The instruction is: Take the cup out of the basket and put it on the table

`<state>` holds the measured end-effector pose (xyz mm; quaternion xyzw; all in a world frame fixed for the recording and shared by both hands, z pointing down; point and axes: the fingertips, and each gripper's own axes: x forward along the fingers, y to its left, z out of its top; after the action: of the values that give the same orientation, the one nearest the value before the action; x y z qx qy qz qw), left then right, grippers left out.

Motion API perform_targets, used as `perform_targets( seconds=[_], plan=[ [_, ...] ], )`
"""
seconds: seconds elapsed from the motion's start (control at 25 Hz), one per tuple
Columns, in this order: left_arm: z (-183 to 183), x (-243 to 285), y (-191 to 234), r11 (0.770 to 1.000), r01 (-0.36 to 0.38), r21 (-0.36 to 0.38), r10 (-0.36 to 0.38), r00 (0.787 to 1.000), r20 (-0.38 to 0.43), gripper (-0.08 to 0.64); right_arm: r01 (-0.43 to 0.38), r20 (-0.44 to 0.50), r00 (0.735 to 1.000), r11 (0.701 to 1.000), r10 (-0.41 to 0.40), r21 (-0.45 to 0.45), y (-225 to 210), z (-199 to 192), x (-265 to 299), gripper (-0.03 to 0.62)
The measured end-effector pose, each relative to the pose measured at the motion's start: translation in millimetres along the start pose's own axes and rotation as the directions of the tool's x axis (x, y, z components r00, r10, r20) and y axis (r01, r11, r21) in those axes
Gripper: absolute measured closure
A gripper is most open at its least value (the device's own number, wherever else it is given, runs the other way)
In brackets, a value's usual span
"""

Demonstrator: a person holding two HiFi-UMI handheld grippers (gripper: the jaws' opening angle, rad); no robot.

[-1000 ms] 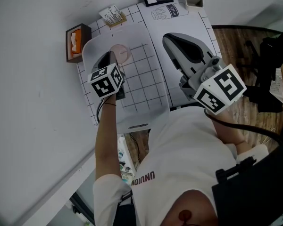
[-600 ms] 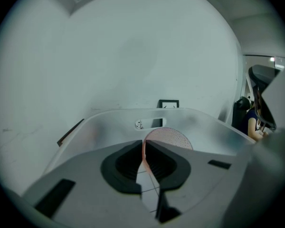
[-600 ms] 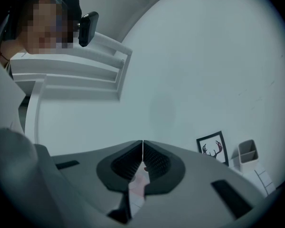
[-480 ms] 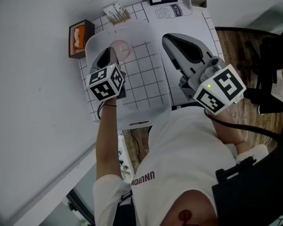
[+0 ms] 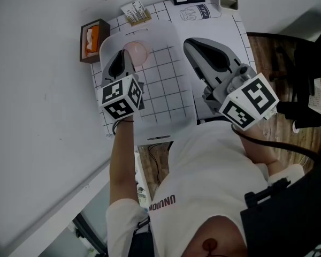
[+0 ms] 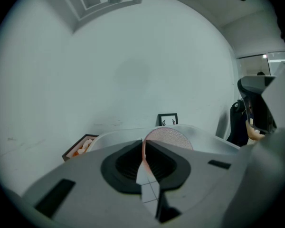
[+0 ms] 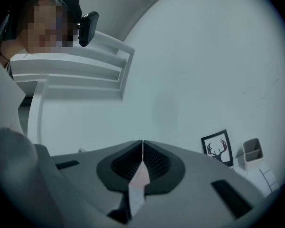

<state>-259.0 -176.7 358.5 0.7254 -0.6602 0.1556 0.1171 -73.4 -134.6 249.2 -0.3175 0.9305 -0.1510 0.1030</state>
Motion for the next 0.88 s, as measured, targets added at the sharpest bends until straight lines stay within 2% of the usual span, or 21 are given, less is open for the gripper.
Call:
perform_targets(
  seconds=[0.68,0.88],
  plan=[
    [31.1,-26.6,-4.7,0.998,-0.032,0.049,0.024,0.987,0.158,0.528,-0.023,-0.006,1.000,1.000,0.023,-0.017,7.0,-1.1,5.0,0.572],
    [36.3,-33.3,-6.9,0.998,-0.036,0.042,0.027,0.981,0.191,0.528,-0.027,-0.007,1.000,0.999,0.027,-0.018,8.6,-2.0,5.2,0.572]
  ],
)
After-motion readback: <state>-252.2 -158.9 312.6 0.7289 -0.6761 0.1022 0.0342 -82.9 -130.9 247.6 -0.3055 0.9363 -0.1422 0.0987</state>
